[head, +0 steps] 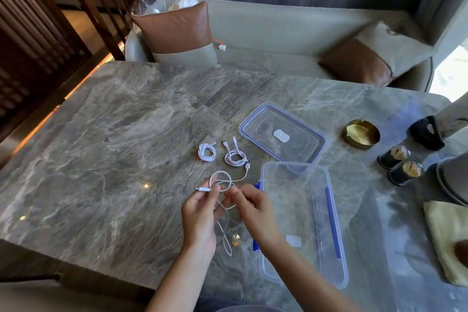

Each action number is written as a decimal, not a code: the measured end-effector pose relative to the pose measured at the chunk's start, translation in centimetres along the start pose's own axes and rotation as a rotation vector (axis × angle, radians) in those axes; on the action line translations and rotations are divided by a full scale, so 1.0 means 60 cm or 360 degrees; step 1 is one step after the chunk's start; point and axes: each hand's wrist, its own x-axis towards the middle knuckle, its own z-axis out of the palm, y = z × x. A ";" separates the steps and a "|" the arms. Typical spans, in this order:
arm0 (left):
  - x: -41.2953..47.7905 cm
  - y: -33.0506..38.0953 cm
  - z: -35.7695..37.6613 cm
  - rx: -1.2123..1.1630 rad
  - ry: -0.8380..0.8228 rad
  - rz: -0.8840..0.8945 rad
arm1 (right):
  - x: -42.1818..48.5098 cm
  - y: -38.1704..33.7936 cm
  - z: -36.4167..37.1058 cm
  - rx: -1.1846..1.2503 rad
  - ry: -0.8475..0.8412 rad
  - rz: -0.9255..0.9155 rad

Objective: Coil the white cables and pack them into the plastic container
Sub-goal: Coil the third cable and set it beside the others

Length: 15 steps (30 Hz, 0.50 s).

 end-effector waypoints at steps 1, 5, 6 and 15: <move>0.000 -0.002 0.004 -0.0024 0.0014 -0.0009 | -0.003 -0.002 0.001 -0.0062 0.0011 -0.0077; 0.005 -0.001 0.014 -0.0088 0.0006 0.0010 | -0.017 -0.004 -0.002 -0.0438 0.0039 -0.0321; 0.008 0.002 0.015 -0.0094 0.0012 0.0023 | -0.018 -0.005 -0.004 -0.0462 -0.0031 -0.0277; 0.002 0.026 0.003 0.0051 -0.0132 0.0170 | -0.005 -0.016 0.010 0.1392 -0.0071 0.1338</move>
